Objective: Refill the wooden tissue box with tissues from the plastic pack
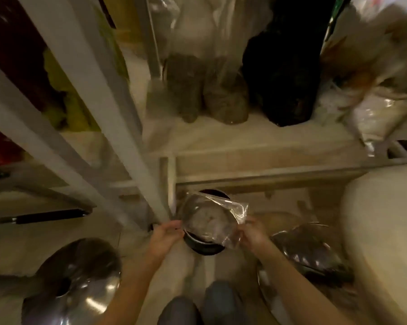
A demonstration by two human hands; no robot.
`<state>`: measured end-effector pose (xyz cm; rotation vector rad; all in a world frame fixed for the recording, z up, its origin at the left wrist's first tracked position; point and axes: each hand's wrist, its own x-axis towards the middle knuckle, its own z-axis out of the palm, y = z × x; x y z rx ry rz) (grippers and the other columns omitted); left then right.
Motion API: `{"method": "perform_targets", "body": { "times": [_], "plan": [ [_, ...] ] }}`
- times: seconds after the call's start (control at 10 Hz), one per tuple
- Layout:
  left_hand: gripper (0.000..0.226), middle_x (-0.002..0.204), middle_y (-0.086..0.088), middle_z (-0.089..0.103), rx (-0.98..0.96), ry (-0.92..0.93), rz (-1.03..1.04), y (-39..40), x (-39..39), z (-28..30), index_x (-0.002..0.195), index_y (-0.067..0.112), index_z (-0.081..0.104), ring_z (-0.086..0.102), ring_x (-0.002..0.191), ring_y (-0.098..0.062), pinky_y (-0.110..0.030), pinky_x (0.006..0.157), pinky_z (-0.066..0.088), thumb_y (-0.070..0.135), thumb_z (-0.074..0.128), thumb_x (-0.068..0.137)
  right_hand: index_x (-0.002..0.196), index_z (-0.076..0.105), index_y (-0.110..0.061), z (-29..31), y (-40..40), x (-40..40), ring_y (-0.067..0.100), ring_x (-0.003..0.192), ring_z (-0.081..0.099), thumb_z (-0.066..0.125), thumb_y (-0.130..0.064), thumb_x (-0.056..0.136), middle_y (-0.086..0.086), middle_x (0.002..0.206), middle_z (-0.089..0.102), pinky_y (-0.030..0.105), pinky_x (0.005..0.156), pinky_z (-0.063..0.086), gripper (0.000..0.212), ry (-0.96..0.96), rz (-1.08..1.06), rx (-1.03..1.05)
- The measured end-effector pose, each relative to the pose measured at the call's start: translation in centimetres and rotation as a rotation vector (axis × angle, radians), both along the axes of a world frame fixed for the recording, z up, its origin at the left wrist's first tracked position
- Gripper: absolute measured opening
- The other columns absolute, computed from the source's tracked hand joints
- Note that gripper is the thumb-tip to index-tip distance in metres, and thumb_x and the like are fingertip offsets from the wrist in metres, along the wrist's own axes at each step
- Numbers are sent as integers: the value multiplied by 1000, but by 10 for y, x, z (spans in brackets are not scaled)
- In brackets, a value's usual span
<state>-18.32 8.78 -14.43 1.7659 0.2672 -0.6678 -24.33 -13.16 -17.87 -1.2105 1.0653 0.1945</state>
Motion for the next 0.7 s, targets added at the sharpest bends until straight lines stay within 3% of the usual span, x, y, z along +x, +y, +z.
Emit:
{"method": "perform_targets", "body": {
  "times": [0.1,0.2,0.3,0.4,0.5,0.6,0.7],
  "plan": [
    [32,107,-21,58,18,-15,-8,-7,15,-67,115,-11,54,53,95,-23,-35,92,43,-7,56,83,88,60,-6,-60,-3,20,19,58,60,62,6,79,8,70,60,33,53,53,15,-16,7,-67],
    [24,105,-20,64,19,-3,-21,-17,29,-121,108,-2,60,54,95,-23,-30,83,44,-4,53,85,77,61,-9,-120,-9,34,27,67,61,62,5,79,11,72,62,51,78,55,14,7,28,-209],
    [29,95,-9,60,23,19,-11,-26,39,-161,116,-2,56,54,90,-21,-23,71,44,-2,51,87,74,59,-13,-161,-14,43,35,81,65,63,1,78,19,87,68,51,80,54,15,31,81,-348],
    [39,107,-14,58,22,59,1,-31,43,-182,126,-1,47,52,96,-21,-25,75,44,2,51,88,93,63,-9,-172,-11,49,32,91,63,59,1,78,18,98,69,36,81,50,18,49,142,-540],
    [39,101,-12,61,32,87,22,-32,44,-191,126,-1,47,54,91,-19,-28,79,44,2,52,87,109,58,-9,-176,-6,49,32,97,63,58,-8,82,13,103,69,34,79,48,28,62,221,-677],
    [38,89,-6,58,25,85,14,-30,45,-190,124,-1,48,54,83,-16,-22,70,43,2,52,87,114,55,-9,-178,-4,46,31,95,63,57,-13,84,14,102,68,32,70,47,30,42,289,-723],
    [36,102,-13,57,8,81,6,-25,41,-178,123,-2,48,53,96,-23,-21,72,43,-1,51,87,119,53,-4,-171,-5,40,31,103,59,61,-15,83,17,112,63,33,78,48,39,-13,277,-753]
  ]
}}
